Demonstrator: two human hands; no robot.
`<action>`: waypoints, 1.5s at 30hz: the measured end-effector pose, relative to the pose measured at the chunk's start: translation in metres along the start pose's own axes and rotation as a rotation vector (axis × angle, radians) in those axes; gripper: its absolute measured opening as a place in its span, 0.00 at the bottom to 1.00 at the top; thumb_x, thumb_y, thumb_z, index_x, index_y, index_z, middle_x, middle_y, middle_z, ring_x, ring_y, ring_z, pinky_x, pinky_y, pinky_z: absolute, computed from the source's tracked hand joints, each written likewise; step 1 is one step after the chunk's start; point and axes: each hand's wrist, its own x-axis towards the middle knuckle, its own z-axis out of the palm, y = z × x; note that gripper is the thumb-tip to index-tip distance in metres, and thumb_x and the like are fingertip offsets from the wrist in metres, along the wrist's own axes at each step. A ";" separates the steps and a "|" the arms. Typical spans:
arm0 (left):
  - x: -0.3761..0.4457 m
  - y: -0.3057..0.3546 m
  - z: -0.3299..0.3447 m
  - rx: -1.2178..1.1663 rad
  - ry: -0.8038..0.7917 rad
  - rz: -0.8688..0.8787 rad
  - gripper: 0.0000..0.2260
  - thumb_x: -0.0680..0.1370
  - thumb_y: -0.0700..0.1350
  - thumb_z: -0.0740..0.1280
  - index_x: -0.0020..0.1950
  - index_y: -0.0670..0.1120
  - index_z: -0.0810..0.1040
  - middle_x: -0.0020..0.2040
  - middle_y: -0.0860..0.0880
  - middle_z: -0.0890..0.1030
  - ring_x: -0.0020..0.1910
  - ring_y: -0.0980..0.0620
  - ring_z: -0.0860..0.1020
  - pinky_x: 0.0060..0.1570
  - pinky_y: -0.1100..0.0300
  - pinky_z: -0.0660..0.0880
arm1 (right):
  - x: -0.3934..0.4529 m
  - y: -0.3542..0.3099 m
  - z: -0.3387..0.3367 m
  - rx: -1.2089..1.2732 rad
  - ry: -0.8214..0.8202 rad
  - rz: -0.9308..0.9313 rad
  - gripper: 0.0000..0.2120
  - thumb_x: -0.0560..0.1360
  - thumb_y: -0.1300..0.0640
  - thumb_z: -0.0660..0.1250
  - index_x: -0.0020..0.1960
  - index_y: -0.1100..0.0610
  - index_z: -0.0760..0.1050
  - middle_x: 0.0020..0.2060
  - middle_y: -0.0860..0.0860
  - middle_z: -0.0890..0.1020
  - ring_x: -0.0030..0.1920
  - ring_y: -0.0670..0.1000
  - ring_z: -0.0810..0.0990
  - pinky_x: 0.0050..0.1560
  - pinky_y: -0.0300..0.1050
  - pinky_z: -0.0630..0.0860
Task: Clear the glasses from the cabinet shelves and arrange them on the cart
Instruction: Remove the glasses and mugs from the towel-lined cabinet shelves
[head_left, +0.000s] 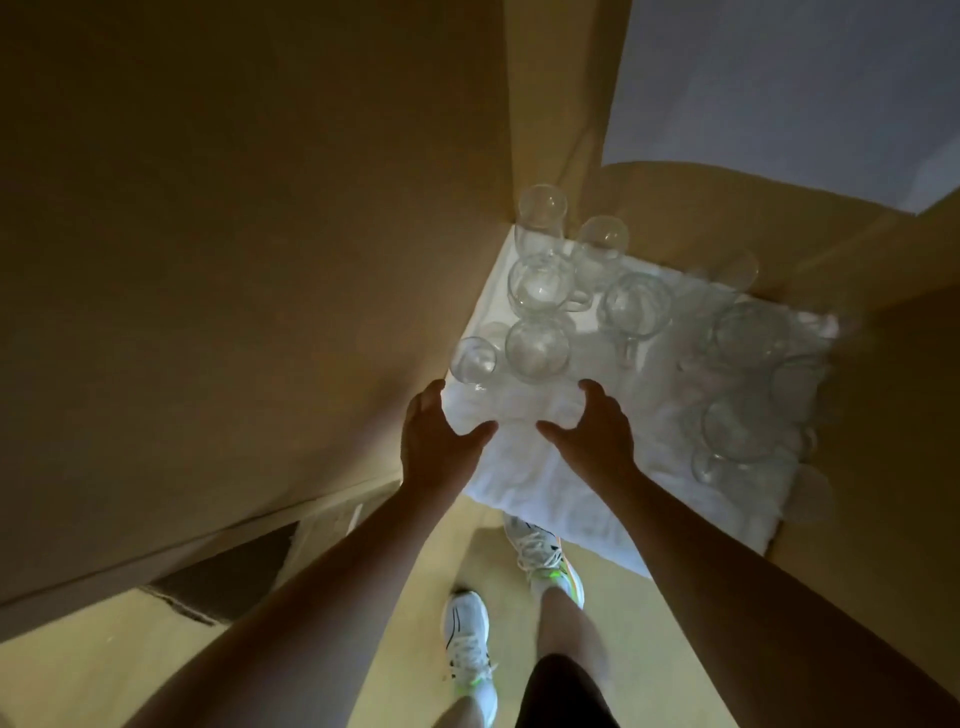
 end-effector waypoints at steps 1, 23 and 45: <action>0.008 -0.002 0.006 -0.022 0.007 -0.009 0.39 0.69 0.53 0.79 0.76 0.46 0.67 0.72 0.48 0.72 0.72 0.49 0.69 0.60 0.65 0.60 | 0.010 0.003 0.004 -0.002 0.020 -0.006 0.44 0.71 0.44 0.77 0.79 0.56 0.60 0.71 0.60 0.71 0.71 0.61 0.70 0.67 0.53 0.69; 0.078 -0.025 0.049 -0.193 0.179 0.158 0.37 0.57 0.53 0.85 0.61 0.62 0.71 0.47 0.74 0.75 0.51 0.73 0.71 0.51 0.82 0.64 | 0.083 0.005 0.031 0.159 0.225 -0.310 0.43 0.58 0.46 0.84 0.68 0.55 0.70 0.57 0.48 0.81 0.57 0.52 0.81 0.54 0.48 0.78; -0.046 0.048 -0.053 -0.244 -0.023 0.354 0.31 0.59 0.52 0.85 0.58 0.56 0.77 0.49 0.62 0.82 0.49 0.59 0.80 0.46 0.76 0.70 | -0.087 -0.009 -0.054 0.425 0.509 -0.102 0.42 0.51 0.36 0.82 0.58 0.50 0.70 0.45 0.40 0.79 0.46 0.44 0.79 0.41 0.29 0.69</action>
